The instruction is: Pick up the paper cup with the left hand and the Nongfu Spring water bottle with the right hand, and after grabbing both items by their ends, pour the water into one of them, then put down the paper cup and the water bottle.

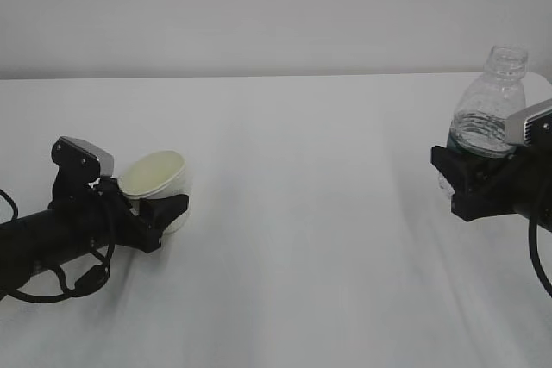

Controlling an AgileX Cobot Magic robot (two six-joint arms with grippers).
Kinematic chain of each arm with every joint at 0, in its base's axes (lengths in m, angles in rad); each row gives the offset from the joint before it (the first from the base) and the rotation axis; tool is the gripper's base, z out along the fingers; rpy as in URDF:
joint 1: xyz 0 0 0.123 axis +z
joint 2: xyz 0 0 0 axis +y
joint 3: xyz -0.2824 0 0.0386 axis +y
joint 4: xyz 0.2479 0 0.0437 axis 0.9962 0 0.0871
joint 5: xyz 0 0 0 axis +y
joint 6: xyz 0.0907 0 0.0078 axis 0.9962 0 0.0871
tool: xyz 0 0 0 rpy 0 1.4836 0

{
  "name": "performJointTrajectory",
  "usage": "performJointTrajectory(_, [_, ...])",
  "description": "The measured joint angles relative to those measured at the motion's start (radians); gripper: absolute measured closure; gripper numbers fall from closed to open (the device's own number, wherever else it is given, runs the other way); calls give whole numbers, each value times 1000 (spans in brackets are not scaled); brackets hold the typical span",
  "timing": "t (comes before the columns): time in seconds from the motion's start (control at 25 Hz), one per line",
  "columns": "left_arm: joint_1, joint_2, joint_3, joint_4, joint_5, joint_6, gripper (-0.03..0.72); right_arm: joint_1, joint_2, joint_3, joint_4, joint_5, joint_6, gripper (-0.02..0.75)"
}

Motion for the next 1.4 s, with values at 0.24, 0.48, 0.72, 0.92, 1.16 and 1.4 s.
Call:
performJointTrajectory(0.24, [0,-4,0,41,0,0,246,0,0,0,0,0,0,265])
performJointTrajectory(0.48, [0,-50,0,101,0,-9,246,0,0,0,5,1,0,265])
performJointTrajectory(0.72, [0,-91,0,201,0,-70,246,0,0,0,5,2,0,265])
performJointTrajectory(0.92, [0,-122,-2,267,0,-133,247,0,0,0,5,5,0,265])
performJointTrajectory(1.16, [-29,-132,-56,375,0,-206,247,0,0,0,5,9,0,265])
performJointTrajectory(1.4, [-92,-132,-181,456,0,-290,247,0,0,0,5,9,0,265])
